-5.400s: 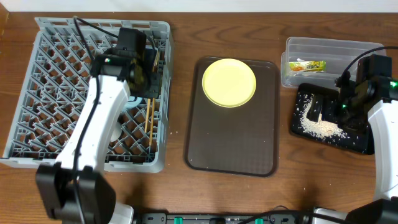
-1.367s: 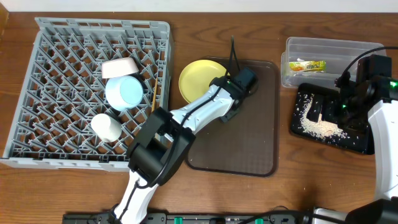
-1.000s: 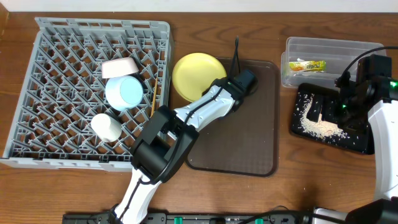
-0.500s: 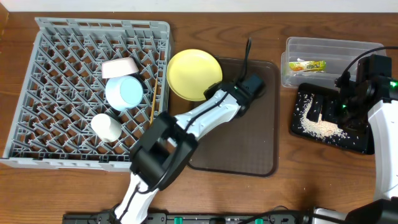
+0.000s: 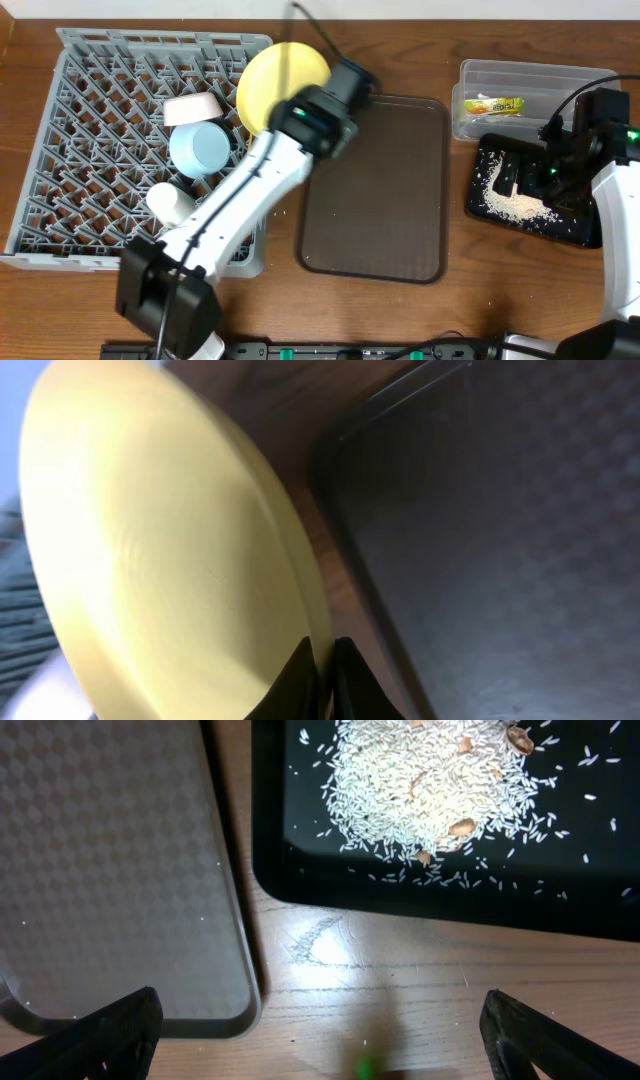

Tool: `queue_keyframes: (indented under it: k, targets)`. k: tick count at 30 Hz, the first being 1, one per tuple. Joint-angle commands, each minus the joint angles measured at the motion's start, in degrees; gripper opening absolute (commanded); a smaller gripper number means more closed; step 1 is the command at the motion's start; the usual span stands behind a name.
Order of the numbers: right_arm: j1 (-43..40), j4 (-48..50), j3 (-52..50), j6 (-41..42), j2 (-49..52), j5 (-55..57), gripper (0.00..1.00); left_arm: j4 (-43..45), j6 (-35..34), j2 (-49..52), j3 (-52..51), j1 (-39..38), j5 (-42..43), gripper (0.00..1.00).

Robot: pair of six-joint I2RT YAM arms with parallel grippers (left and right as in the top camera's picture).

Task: Sort waste into correct bins and load items into the dishwasher
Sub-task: 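Stand the yellow plate upright in the dish rack and release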

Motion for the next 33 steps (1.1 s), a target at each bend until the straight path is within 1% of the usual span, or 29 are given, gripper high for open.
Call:
queue_keyframes:
  k: [1,6,12,16,21,22,23,25,27,28,30,33]
  targets:
    - [-0.1,-0.3,0.2,0.5,-0.8,-0.2,0.99,-0.3,-4.3,-1.1,0.3,5.6,17.7,0.08]
    - [-0.1,-0.3,0.2,0.5,-0.8,-0.2,0.99,0.2,-7.0,-1.1,0.3,12.4,32.3,0.08]
    - [-0.1,-0.3,0.2,0.5,-0.8,-0.2,0.99,2.0,-12.5,-1.1,0.3,19.3,44.0,0.08]
    - [-0.1,-0.3,0.2,0.5,-0.8,-0.2,0.99,2.9,-15.5,-1.1,0.3,23.3,47.9,0.08]
    - [-0.1,-0.3,0.2,0.5,-0.8,-0.2,0.99,2.6,-17.7,-1.1,0.3,27.2,48.0,0.07]
    - [-0.1,-0.3,0.2,0.5,-0.8,-0.2,0.99,2.6,-17.7,-1.1,0.3,28.0,48.0,0.09]
    - [-0.1,-0.3,0.2,0.5,-0.8,-0.2,0.99,2.6,-17.7,-1.1,0.3,28.7,48.0,0.14]
    - [-0.1,-0.5,0.2,0.5,-0.8,-0.2,0.99,2.6,-17.7,-1.1,0.3,29.9,48.0,0.45]
    - [-0.1,-0.5,0.2,0.5,-0.8,-0.2,0.99,2.3,-17.7,-1.5,0.3,31.0,47.8,0.63]
    - [-0.1,-0.4,0.2,0.5,-0.8,-0.2,0.99,1.9,-17.5,-2.0,0.3,31.6,47.5,0.7]
    - [-0.1,-0.3,0.2,0.5,-0.8,-0.2,0.99,1.1,-17.2,-3.2,0.3,32.4,46.0,0.74]
    - [-0.1,0.3,0.2,0.5,-0.8,-0.2,0.99,-1.2,-16.3,-6.0,0.3,32.8,39.9,0.77]
